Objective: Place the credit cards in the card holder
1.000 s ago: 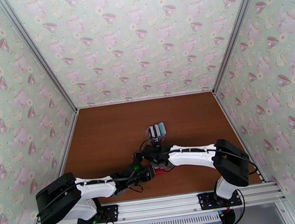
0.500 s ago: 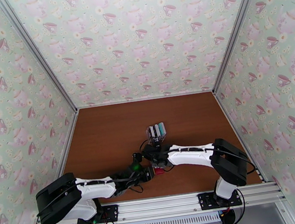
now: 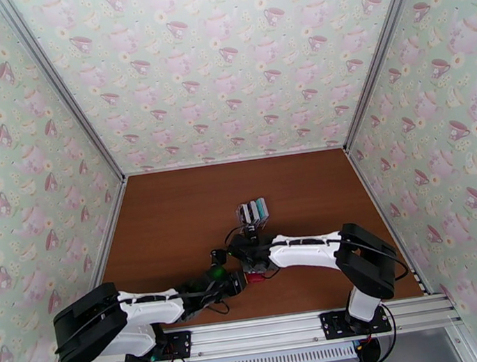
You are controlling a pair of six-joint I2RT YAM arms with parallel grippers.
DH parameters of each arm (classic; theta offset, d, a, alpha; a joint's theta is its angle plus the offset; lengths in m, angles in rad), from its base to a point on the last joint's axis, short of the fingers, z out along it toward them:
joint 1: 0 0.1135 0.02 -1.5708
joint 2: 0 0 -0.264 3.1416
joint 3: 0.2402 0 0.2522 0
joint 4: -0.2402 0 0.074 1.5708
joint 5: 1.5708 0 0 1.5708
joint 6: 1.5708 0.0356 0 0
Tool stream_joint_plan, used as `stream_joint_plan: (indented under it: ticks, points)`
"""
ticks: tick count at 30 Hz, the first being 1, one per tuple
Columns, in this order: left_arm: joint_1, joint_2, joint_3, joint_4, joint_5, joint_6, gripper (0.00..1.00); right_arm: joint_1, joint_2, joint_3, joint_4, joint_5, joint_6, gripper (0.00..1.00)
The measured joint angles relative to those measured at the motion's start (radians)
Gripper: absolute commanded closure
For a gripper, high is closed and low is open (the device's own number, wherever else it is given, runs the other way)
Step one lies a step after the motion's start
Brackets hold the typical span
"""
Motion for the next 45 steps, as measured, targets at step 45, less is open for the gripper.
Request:
stream_joint_plan:
  ticks: [45]
  points:
    - [-0.006,0.025,0.003,0.040,-0.011,-0.020,0.59,0.046,0.011,0.010,-0.100,0.036,0.007,0.94]
